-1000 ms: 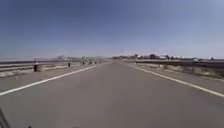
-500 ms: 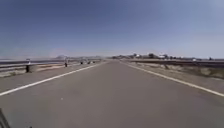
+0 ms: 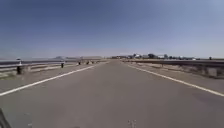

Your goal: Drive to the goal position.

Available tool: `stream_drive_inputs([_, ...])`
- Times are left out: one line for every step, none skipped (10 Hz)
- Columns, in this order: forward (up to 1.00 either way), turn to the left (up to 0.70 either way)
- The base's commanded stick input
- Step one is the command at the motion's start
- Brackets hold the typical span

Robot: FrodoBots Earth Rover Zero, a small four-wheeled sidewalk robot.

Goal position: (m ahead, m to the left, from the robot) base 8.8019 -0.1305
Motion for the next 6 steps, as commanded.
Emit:
stream_drive_inputs([1.0,0.0])
stream_drive_inputs([1.0,0.0])
stream_drive_inputs([1.0,0.0])
stream_drive_inputs([1.0,0.0])
stream_drive_inputs([1.0,0.0])
stream_drive_inputs([1.0,0.0])
